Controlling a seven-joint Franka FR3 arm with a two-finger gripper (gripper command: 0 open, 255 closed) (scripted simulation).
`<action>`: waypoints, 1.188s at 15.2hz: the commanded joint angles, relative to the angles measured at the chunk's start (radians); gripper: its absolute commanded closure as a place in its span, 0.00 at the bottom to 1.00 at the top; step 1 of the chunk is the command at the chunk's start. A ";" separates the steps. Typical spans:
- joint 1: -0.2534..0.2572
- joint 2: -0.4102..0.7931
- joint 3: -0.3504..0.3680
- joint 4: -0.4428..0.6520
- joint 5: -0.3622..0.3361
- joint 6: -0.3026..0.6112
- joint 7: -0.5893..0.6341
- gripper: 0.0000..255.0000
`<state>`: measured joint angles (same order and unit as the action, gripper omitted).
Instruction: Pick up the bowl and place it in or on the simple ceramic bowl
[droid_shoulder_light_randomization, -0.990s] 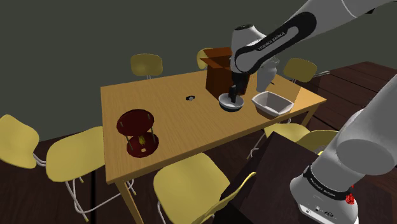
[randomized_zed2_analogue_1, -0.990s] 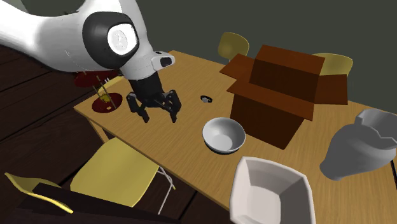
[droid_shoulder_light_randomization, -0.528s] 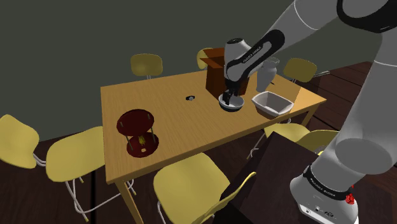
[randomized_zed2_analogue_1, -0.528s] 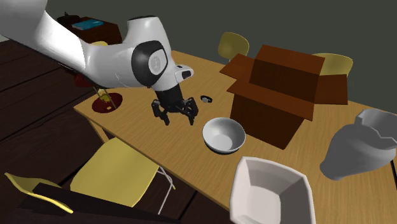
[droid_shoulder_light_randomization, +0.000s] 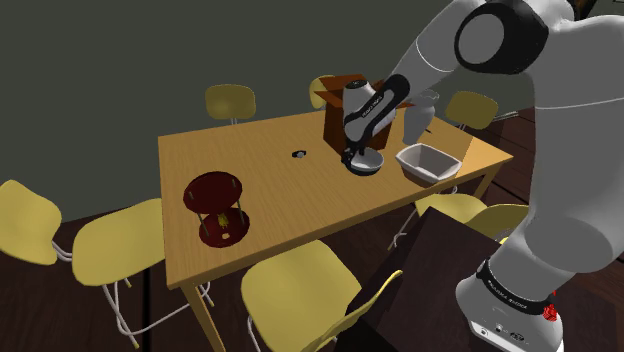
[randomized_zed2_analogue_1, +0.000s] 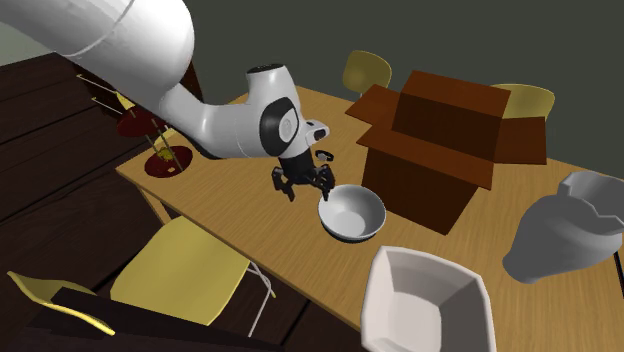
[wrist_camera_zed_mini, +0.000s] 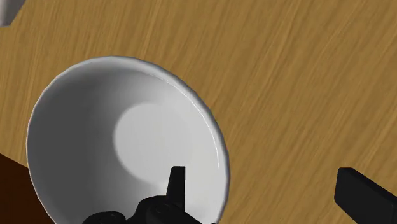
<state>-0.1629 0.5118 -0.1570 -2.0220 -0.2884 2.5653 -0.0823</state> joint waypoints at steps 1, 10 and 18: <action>-0.011 0.079 -0.003 0.073 0.003 0.016 -0.001 0.00; -0.034 0.217 -0.007 0.158 0.005 0.078 -0.001 0.00; -0.034 0.216 -0.007 0.157 0.005 0.078 -0.001 0.00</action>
<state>-0.1968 0.7283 -0.1638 -1.8646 -0.2836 2.6433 -0.0833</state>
